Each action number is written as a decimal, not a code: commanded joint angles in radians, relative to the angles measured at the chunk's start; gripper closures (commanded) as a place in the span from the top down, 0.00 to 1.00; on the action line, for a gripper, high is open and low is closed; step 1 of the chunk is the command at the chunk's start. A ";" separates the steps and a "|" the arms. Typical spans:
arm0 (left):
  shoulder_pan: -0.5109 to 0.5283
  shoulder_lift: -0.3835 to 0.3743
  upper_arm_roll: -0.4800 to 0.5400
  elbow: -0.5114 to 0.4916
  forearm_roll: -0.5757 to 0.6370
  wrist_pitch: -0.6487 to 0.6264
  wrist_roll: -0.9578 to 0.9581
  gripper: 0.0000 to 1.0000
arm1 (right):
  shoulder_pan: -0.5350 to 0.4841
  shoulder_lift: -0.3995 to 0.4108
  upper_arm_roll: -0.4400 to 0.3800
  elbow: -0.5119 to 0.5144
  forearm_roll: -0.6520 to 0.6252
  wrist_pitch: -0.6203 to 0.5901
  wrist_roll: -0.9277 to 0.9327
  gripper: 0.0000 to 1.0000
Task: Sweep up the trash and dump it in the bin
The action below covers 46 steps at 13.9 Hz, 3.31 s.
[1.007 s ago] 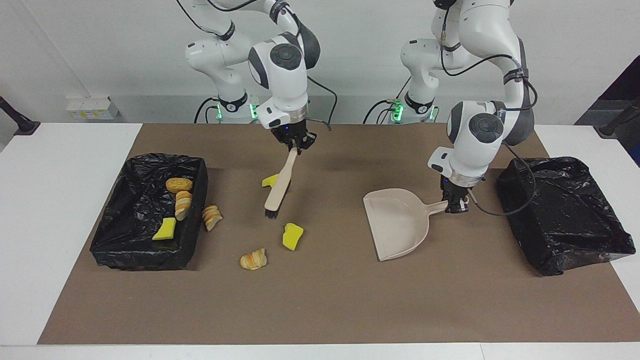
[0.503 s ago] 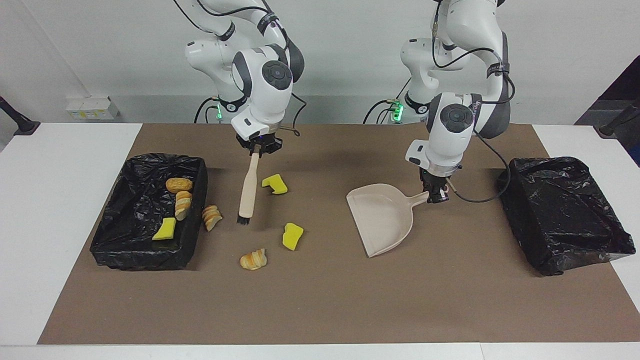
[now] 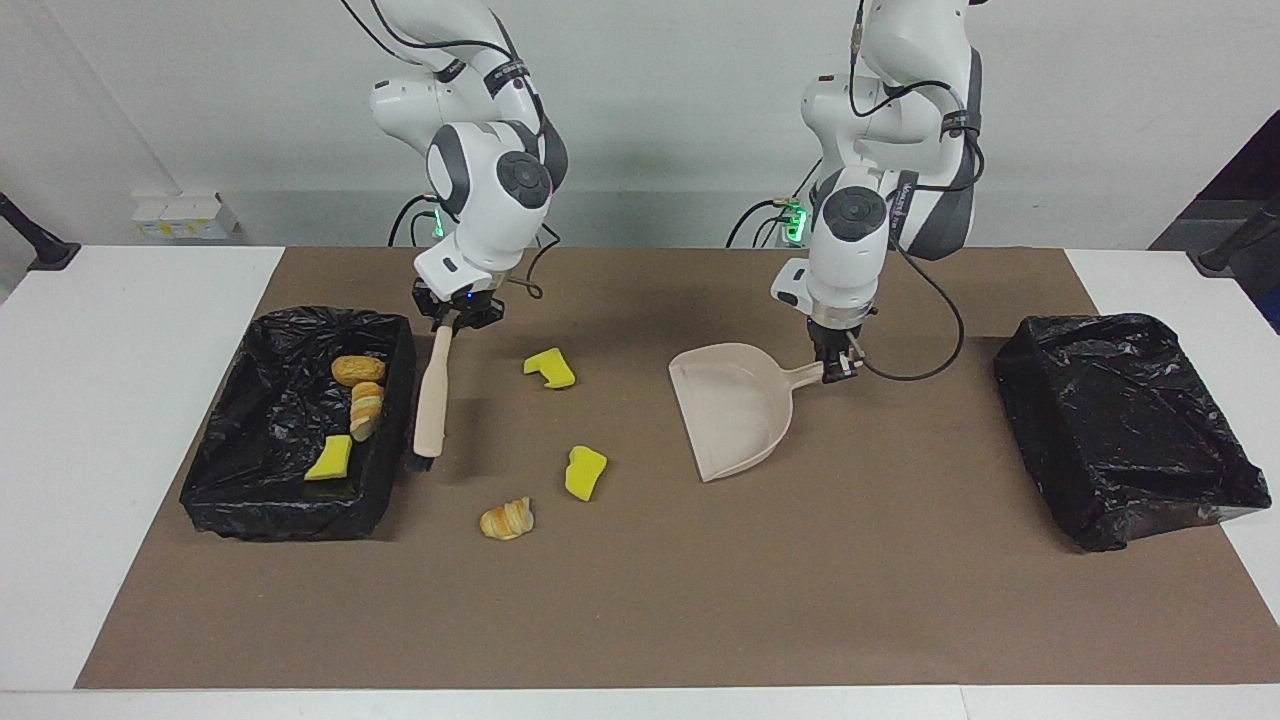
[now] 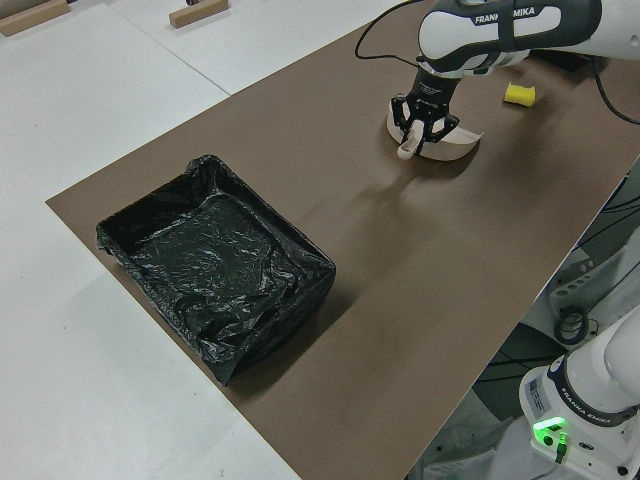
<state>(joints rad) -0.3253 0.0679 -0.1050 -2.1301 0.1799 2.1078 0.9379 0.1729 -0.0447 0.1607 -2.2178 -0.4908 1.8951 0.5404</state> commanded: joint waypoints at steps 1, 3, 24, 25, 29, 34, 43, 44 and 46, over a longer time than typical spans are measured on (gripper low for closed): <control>-0.020 -0.037 0.014 -0.044 0.030 0.009 -0.028 0.00 | -0.056 -0.032 0.014 -0.057 -0.049 0.062 -0.046 0.00; -0.020 -0.037 0.013 -0.044 0.030 0.014 -0.037 0.00 | -0.059 -0.023 0.014 -0.097 -0.063 0.116 -0.033 0.00; 0.003 -0.030 0.013 -0.042 0.029 0.034 -0.034 0.00 | 0.051 0.008 0.013 0.046 0.161 -0.001 0.051 0.00; 0.003 -0.030 0.014 -0.042 0.029 0.035 -0.034 0.00 | 0.016 0.009 0.013 0.043 0.138 0.015 0.034 0.00; 0.003 -0.030 0.014 -0.042 0.029 0.035 -0.034 0.00 | -0.111 0.026 0.014 0.000 0.130 0.124 -0.103 0.00; 0.003 -0.030 0.014 -0.042 0.027 0.035 -0.036 0.00 | -0.112 0.066 0.019 -0.033 0.142 0.187 -0.105 0.00; 0.005 -0.027 0.014 -0.039 0.027 0.041 -0.036 0.00 | 0.174 0.054 0.030 0.041 0.393 0.168 -0.024 0.00; 0.005 -0.027 0.014 -0.039 0.027 0.041 -0.036 0.00 | 0.172 0.045 0.030 0.061 0.394 0.142 -0.020 0.00; 0.005 -0.027 0.014 -0.039 0.027 0.041 -0.036 0.00 | 0.154 0.025 0.022 0.116 0.396 0.072 -0.040 0.00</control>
<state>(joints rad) -0.3252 0.0613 -0.0920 -2.1410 0.1832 2.1233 0.9208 0.3538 0.0093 0.1875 -2.1516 -0.1220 2.0322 0.5172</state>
